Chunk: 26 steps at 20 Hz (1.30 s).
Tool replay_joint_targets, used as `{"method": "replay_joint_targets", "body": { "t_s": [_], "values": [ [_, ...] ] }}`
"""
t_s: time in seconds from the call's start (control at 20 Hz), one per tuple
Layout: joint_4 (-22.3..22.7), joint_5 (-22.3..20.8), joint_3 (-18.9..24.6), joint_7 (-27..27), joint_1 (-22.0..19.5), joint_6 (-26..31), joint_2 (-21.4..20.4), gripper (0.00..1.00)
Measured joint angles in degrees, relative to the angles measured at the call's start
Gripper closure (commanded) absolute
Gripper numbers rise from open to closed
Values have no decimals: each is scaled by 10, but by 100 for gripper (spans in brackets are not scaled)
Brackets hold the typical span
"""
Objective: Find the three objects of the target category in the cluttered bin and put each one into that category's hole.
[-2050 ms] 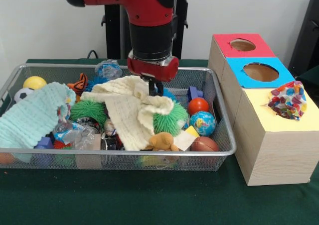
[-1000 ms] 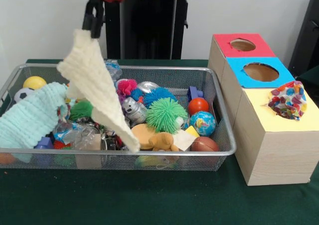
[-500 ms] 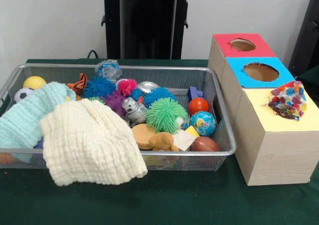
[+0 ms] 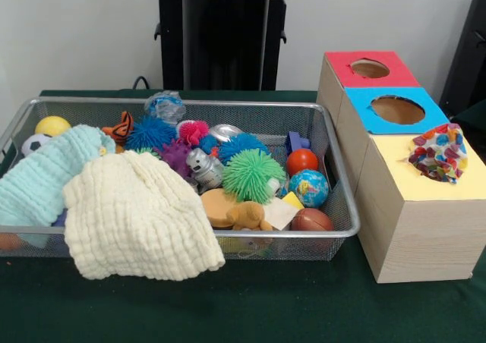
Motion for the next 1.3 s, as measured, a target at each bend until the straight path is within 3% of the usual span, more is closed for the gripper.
{"method": "replay_joint_targets", "body": {
  "t_s": [0.3, 0.5, 0.75, 1.25, 1.3],
  "values": [
    [18, 17, 27, 0, -22, -55, 24, 100],
    [43, 17, 45, 0, -24, -152, 56, 100],
    [60, 16, 61, 0, -22, -230, 90, 100],
    [65, 16, 59, 0, 14, -242, 134, 100],
    [67, 16, 55, 0, 29, -242, 143, 0]
  ]
}}
